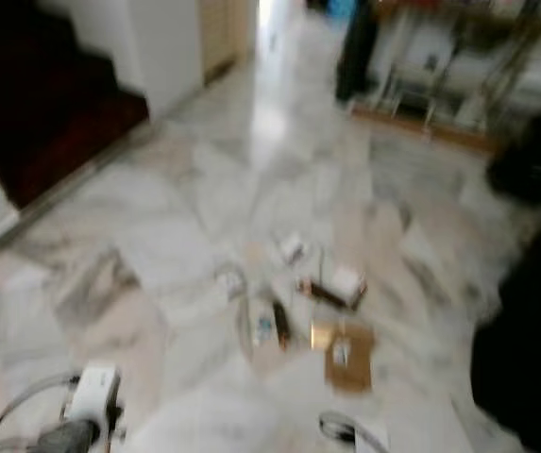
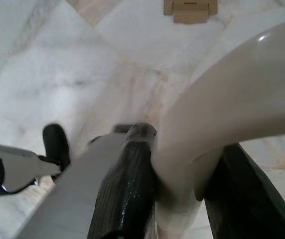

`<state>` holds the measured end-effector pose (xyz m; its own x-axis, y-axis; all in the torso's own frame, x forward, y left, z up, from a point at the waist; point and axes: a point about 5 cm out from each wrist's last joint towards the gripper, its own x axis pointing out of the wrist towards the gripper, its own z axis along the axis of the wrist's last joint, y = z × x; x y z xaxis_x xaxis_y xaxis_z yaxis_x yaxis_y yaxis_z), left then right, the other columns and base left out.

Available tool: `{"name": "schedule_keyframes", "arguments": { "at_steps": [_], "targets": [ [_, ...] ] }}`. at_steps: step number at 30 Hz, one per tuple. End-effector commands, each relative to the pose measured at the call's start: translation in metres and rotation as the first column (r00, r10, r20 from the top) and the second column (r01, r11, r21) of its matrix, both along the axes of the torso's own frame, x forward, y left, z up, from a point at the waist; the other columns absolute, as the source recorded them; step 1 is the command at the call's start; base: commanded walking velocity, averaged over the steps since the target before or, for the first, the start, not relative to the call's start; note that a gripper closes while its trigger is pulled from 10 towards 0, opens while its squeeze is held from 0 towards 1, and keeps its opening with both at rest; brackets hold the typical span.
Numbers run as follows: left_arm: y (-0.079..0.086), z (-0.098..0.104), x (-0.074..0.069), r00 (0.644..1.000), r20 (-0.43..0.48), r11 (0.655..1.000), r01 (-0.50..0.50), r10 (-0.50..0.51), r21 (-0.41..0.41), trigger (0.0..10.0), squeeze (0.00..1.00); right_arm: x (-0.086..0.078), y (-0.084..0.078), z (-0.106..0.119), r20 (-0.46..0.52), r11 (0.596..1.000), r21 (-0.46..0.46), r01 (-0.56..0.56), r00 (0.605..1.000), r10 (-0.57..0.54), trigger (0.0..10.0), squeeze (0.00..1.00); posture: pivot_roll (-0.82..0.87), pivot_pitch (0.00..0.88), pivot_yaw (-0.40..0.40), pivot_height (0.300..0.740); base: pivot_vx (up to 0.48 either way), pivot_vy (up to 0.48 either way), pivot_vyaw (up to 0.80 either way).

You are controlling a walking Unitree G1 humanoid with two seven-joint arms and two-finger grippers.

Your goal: Sweep floor

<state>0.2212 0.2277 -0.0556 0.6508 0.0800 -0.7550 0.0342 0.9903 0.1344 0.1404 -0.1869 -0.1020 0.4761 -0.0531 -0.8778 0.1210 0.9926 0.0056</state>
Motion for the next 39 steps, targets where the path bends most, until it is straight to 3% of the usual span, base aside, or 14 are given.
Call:
{"name": "schedule_keyframes", "arguments": {
  "at_steps": [1, 11, 23, 29, 30, 33, 36, 39],
  "targets": [
    [-0.008, 0.001, 0.004, 1.000, 0.013, 1.000, 0.026, -0.026, -0.012, 10.0, 0.00, -0.009, -0.008, -0.002, -0.025, 1.000, -0.009, 0.028, 0.999, -0.028, 10.0, 0.00, 0.02, 0.073, -0.004, 0.740, 0.000, 0.000, -0.80],
    [-0.011, 0.000, 0.003, 0.999, 0.010, 0.999, 0.032, -0.032, -0.020, 10.0, 0.00, -0.009, -0.008, -0.002, -0.023, 1.000, -0.013, 0.020, 1.000, -0.020, 10.0, 0.00, 0.02, 0.074, -0.005, 0.740, 0.000, 0.000, -0.80],
    [-0.012, -0.001, 0.003, 0.999, 0.009, 0.999, 0.037, -0.037, -0.017, 10.0, 0.00, -0.001, -0.016, 0.003, 0.034, 0.998, -0.007, 0.054, 0.998, -0.054, 10.0, 0.00, 0.02, 0.080, -0.006, 0.740, 0.000, 0.000, 0.00],
    [-0.014, 0.000, 0.004, 0.995, 0.027, 0.996, 0.091, -0.091, 0.023, 10.0, 0.00, 0.003, -0.024, 0.006, 0.050, 0.997, -0.082, -0.015, 0.999, 0.019, 10.0, 0.00, 0.02, 0.086, -0.002, 0.740, 0.000, 0.000, 0.00],
    [-0.014, 0.002, 0.006, 0.992, 0.040, 0.992, 0.120, -0.121, 0.043, 10.0, 0.00, 0.004, -0.030, 0.008, 0.062, 0.994, -0.107, -0.007, 0.998, 0.014, 10.0, 0.00, 0.02, 0.087, -0.002, 0.740, 0.000, 0.000, 0.00],
    [-0.005, 0.014, 0.019, 0.989, 0.132, 0.996, 0.057, -0.066, 0.071, 10.0, 0.00, 0.022, -0.044, 0.018, 0.132, 0.985, -0.164, 0.048, 0.991, -0.027, 10.0, 0.00, 0.01, 0.091, -0.003, 0.740, 0.000, 0.000, 0.00],
    [-0.006, 0.033, 0.040, 0.962, 0.260, 0.995, 0.067, -0.086, 0.081, 10.0, 0.00, 0.018, -0.058, 0.023, 0.200, 0.973, -0.224, 0.049, 0.980, -0.003, 10.0, 0.00, 0.02, 0.096, -0.004, 0.740, 0.000, 0.000, 0.00],
    [-0.006, 0.053, 0.059, 0.926, 0.366, 0.994, 0.069, -0.093, 0.080, 10.0, 0.00, 0.029, -0.068, 0.035, 0.292, 0.963, -0.260, 0.075, 0.956, 0.004, 10.0, 0.00, 0.02, 0.092, -0.005, 0.740, 0.000, 0.000, 0.00]
  ]
}}
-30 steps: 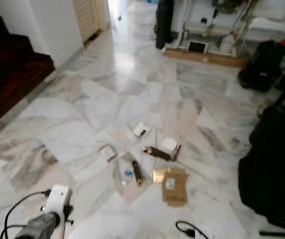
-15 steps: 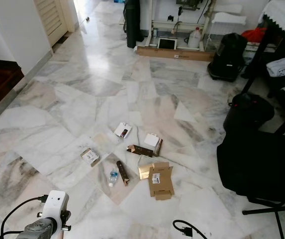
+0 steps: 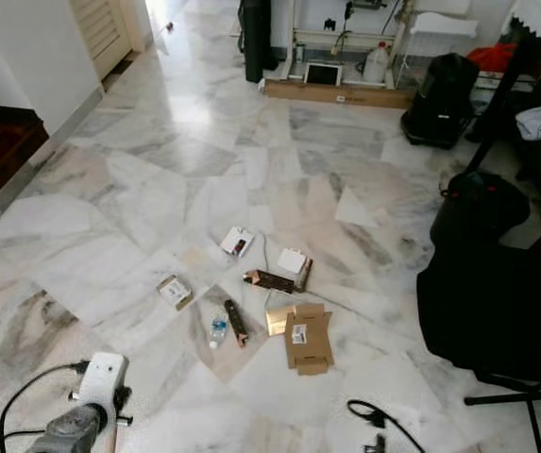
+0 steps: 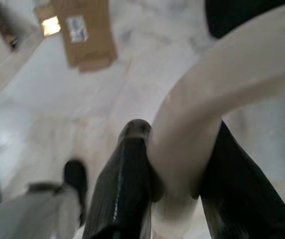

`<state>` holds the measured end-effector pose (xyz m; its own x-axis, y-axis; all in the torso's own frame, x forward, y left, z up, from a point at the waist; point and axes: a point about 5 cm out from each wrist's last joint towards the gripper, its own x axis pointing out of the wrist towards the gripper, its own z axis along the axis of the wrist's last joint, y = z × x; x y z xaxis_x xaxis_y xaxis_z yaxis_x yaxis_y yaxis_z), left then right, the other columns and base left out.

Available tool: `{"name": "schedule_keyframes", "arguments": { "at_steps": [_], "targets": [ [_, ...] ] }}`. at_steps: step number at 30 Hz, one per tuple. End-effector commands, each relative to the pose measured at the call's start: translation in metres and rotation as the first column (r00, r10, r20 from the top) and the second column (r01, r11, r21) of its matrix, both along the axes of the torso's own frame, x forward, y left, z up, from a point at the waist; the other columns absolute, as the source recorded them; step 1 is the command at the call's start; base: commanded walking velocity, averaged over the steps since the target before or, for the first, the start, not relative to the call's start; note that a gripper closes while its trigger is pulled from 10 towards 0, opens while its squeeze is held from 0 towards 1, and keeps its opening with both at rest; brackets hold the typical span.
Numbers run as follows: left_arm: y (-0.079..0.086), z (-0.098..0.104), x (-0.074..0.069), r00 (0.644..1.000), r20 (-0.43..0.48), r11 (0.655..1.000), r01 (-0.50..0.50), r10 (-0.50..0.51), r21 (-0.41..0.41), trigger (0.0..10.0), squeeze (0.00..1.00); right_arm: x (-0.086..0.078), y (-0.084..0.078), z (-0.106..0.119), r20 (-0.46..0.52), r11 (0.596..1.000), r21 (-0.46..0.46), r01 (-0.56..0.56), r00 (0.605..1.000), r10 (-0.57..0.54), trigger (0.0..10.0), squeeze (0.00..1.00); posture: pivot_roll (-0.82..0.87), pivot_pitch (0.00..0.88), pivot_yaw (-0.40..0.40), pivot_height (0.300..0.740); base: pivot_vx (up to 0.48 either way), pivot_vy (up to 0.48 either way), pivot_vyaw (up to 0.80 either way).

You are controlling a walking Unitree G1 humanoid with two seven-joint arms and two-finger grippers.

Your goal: Sweep floor

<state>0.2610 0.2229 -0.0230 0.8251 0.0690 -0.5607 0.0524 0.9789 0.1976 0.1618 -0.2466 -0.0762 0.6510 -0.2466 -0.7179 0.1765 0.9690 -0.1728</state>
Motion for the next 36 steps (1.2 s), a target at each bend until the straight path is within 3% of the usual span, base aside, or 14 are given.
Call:
{"name": "schedule_keyframes", "arguments": {
  "at_steps": [1, 2, 5, 9, 10, 15, 22, 25, 30, 36],
  "targets": [
    [0.000, 0.025, 0.023, 0.989, 0.148, 1.000, 0.019, -0.021, 0.012, 10.0, 0.00, 0.013, -0.011, 0.013, 0.097, 0.998, -0.069, 0.009, 0.995, -0.003, 10.0, 0.00, 0.02, 0.091, -0.005, 0.740, 0.000, 0.000, 0.00],
    [0.002, 0.037, 0.031, 0.978, 0.208, 1.000, 0.015, -0.016, 0.010, 10.0, 0.00, 0.024, -0.016, 0.022, 0.168, 0.996, -0.081, 0.029, 0.986, -0.015, 10.0, 0.00, 0.02, 0.089, -0.004, 0.740, 0.000, 0.000, 0.00],
    [0.005, 0.051, 0.040, 0.959, 0.283, 1.000, 0.003, -0.007, 0.013, 10.0, 0.00, 0.037, -0.019, 0.035, 0.252, 0.994, -0.093, 0.048, 0.967, -0.023, 10.0, 0.00, 0.03, 0.088, -0.003, 0.740, 0.000, 0.000, 0.00],
    [0.005, 0.094, 0.059, 0.874, 0.486, 1.000, 0.006, -0.016, 0.023, 10.0, 0.00, 0.061, -0.025, 0.069, 0.452, 0.985, -0.152, 0.087, 0.892, -0.009, 10.0, 0.00, 0.03, 0.080, -0.001, 0.740, 0.000, 0.000, 0.00],
    [0.005, 0.094, 0.059, 0.874, 0.486, 1.000, 0.006, -0.016, 0.023, 10.0, 0.00, 0.061, -0.025, 0.069, 0.452, 0.985, -0.152, 0.087, 0.892, -0.009, 10.0, 0.00, 0.03, 0.080, -0.001, 0.740, 0.000, 0.000, 0.00],
    [-0.007, 0.132, 0.068, 0.782, 0.619, 0.997, 0.042, -0.076, 0.069, 10.0, 0.00, 0.077, -0.032, 0.113, 0.594, 0.958, -0.261, 0.121, 0.802, 0.061, 10.0, 0.00, 0.03, 0.057, 0.000, 0.740, 0.000, 0.000, 0.00],
    [-0.022, 0.153, 0.071, 0.737, 0.669, 0.995, 0.082, -0.098, 0.056, 10.0, 0.00, 0.083, -0.033, 0.137, 0.648, 0.945, -0.295, 0.138, 0.756, 0.092, 10.0, 0.00, 0.03, 0.047, 0.000, 0.740, 0.000, 0.000, 0.00],
    [-0.034, 0.170, 0.073, 0.693, 0.715, 0.995, 0.096, -0.093, 0.036, 10.0, 0.00, 0.086, -0.033, 0.151, 0.683, 0.934, -0.318, 0.163, 0.723, 0.106, 10.0, 0.00, 0.03, 0.045, 0.000, 0.740, 0.000, 0.000, 0.00],
    [-0.050, 0.197, 0.077, 0.617, 0.780, 0.993, 0.114, -0.101, 0.038, 10.0, 0.00, 0.091, -0.028, 0.171, 0.751, 0.933, -0.294, 0.208, 0.654, 0.091, 10.0, 0.00, 0.03, 0.062, -0.004, 0.740, 0.000, 0.000, 0.00],
    [-0.069, 0.207, 0.085, 0.577, 0.816, 0.988, 0.141, -0.031, -0.061, 10.0, 0.00, 0.098, -0.019, 0.174, 0.783, 0.948, -0.222, 0.226, 0.620, 0.036, 10.0, 0.00, 0.03, 0.081, -0.004, 0.740, 0.000, 0.000, 0.00]
  ]
}}
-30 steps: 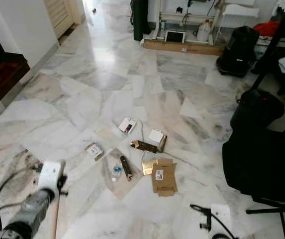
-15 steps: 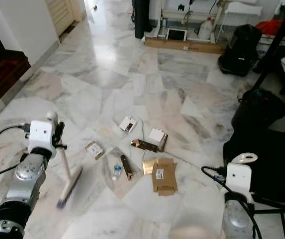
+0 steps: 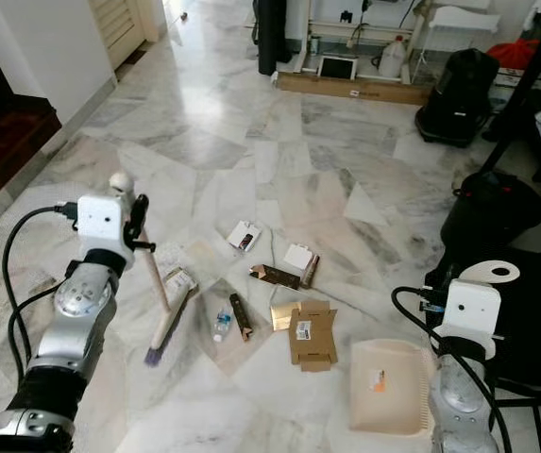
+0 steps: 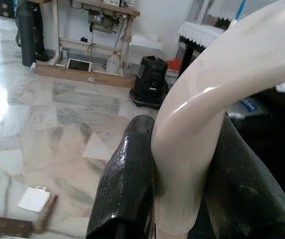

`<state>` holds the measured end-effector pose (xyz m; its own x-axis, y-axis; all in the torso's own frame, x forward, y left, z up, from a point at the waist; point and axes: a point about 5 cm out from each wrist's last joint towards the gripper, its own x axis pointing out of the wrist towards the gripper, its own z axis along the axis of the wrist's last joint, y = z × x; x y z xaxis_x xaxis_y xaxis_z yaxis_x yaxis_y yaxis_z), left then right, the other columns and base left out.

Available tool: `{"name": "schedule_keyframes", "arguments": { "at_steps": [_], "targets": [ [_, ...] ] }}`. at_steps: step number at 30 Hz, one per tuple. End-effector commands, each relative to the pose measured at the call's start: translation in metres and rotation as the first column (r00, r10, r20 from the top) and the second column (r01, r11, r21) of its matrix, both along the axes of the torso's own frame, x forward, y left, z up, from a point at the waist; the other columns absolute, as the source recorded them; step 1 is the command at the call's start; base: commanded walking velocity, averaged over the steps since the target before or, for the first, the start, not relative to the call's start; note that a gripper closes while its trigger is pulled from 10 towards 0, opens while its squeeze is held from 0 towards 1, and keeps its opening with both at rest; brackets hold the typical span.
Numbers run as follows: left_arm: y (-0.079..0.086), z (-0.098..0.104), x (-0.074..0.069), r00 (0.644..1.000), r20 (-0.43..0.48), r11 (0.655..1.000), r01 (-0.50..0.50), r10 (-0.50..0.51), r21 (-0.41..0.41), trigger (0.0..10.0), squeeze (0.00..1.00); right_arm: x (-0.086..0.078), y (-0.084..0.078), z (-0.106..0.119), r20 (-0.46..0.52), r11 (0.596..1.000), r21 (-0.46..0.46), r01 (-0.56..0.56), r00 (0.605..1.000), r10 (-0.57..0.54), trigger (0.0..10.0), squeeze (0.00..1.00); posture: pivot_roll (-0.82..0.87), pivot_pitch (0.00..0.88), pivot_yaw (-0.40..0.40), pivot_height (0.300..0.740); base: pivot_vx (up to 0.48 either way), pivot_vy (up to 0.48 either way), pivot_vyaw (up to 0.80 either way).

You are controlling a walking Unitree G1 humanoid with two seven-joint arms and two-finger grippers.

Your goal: Sweep floor

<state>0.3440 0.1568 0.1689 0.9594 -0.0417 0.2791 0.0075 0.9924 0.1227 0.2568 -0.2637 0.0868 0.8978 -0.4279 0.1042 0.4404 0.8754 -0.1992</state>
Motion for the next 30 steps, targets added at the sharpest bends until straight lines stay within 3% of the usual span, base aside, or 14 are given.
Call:
{"name": "schedule_keyframes", "arguments": {
  "at_steps": [1, 7, 10, 17, 30],
  "targets": [
    [-0.014, 0.021, 0.005, 0.994, 0.096, 0.998, 0.047, -0.043, -0.034, 10.0, 0.00, 0.005, -0.001, 0.014, 0.077, 0.999, 0.030, 0.018, 0.997, -0.020, 10.0, 0.00, 0.03, 0.087, -0.002, 0.740, 0.000, 0.000, 0.00],
    [-0.036, 0.025, 0.009, 0.980, 0.112, 0.985, 0.169, -0.165, -0.023, 10.0, 0.00, 0.016, 0.008, 0.028, 0.159, 0.998, 0.053, -0.023, 0.987, 0.014, 10.0, 0.00, 0.03, 0.092, 0.006, 0.740, 0.000, 0.000, 0.00],
    [-0.039, 0.022, 0.012, 0.980, 0.089, 0.980, 0.184, -0.177, -0.075, 10.0, 0.00, 0.021, 0.009, 0.031, 0.166, 0.998, 0.055, -0.019, 0.986, 0.010, 10.0, 0.00, 0.03, 0.093, 0.009, 0.740, 0.000, 0.000, 0.00],
    [-0.053, 0.010, 0.006, 0.965, 0.068, 0.963, 0.259, -0.255, -0.077, 10.0, 0.00, 0.024, 0.007, 0.037, 0.198, 0.999, 0.042, -0.016, 0.980, 0.007, 10.0, 0.00, 0.02, 0.086, 0.008, 0.740, 0.000, 0.000, 0.00],
    [-0.048, 0.007, 0.008, 0.973, 0.055, 0.971, 0.228, -0.224, -0.071, 10.0, 0.00, 0.024, 0.008, 0.031, 0.184, 0.998, 0.061, -0.004, 0.983, -0.008, 10.0, 0.00, 0.02, 0.064, 0.007, 0.740, 0.000, 0.000, 0.00]
  ]
}}
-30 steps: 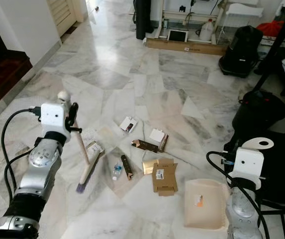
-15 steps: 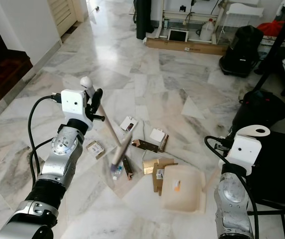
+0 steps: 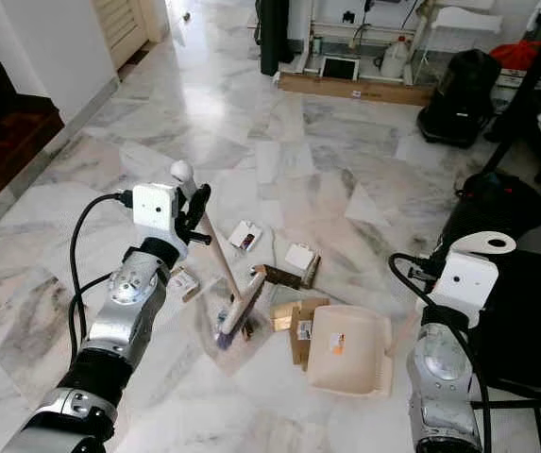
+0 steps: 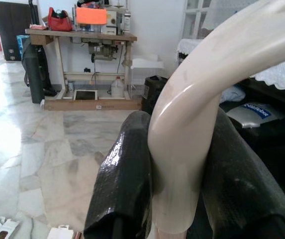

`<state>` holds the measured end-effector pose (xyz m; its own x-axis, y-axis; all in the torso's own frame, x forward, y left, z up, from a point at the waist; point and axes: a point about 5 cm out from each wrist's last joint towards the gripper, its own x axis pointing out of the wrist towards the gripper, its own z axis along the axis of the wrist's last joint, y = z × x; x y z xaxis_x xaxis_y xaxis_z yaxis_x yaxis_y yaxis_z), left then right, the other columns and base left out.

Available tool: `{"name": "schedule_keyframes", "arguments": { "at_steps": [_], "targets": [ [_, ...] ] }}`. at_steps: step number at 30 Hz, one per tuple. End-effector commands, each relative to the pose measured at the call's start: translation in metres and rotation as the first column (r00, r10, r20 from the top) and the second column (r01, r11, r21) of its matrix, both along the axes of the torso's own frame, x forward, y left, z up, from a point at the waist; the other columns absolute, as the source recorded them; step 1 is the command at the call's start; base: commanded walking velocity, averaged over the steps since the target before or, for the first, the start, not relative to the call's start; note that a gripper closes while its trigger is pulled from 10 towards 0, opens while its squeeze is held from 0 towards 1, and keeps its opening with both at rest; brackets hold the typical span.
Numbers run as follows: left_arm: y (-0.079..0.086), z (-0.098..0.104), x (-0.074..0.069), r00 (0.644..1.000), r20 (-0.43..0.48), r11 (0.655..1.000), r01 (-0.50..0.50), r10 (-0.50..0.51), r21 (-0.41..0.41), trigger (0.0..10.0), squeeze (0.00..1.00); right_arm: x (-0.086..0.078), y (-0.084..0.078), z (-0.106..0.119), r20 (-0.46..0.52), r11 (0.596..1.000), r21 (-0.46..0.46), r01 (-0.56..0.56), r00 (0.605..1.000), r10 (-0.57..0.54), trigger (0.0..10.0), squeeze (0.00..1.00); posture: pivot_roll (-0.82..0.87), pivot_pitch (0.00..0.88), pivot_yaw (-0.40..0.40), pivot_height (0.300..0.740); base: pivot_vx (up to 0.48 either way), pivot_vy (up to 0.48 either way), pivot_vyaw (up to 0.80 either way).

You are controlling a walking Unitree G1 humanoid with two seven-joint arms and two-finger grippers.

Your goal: Sweep floor

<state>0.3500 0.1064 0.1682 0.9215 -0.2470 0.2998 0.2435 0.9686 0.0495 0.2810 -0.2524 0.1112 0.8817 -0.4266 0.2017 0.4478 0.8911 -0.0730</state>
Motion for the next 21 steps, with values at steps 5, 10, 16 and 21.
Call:
{"name": "schedule_keyframes", "arguments": {
  "at_steps": [5, 10, 16, 21],
  "targets": [
    [0.0030, 0.0061, 0.0010, 0.999, 0.032, 1.000, -0.013, 0.013, -0.016, 10.0, 0.00, -0.0012, -0.0065, 0.0063, 0.039, 1.000, -0.008, 0.027, 0.999, -0.027, 10.0, 0.00, 0.02, 0.051, 0.013, 0.740, 0.000, 0.000, 0.00],
    [0.0028, 0.0061, 0.0008, 0.999, 0.033, 1.000, -0.013, 0.013, -0.017, 10.0, 0.00, -0.0025, -0.0071, 0.0061, 0.040, 0.999, -0.007, 0.033, 0.999, -0.033, 10.0, 0.00, 0.02, 0.047, 0.013, 0.740, 0.000, 0.000, 0.00],
    [0.0028, 0.0045, 0.0005, 1.000, 0.029, 1.000, -0.008, 0.008, -0.014, 10.0, 0.00, -0.0040, -0.0086, 0.0067, 0.038, 0.999, -0.019, 0.036, 0.999, -0.035, 10.0, 0.00, 0.01, 0.043, 0.016, 0.740, 0.000, 0.000, 0.00],
    [0.0029, 0.0039, -0.0001, 1.000, 0.028, 1.000, -0.006, 0.007, -0.017, 10.0, 0.00, -0.0039, -0.0077, 0.0060, 0.042, 0.999, 0.003, 0.033, 0.999, -0.034, 10.0, 0.00, 0.02, 0.042, 0.017, 0.740, 0.000, 0.000, -0.38]
  ]
}}
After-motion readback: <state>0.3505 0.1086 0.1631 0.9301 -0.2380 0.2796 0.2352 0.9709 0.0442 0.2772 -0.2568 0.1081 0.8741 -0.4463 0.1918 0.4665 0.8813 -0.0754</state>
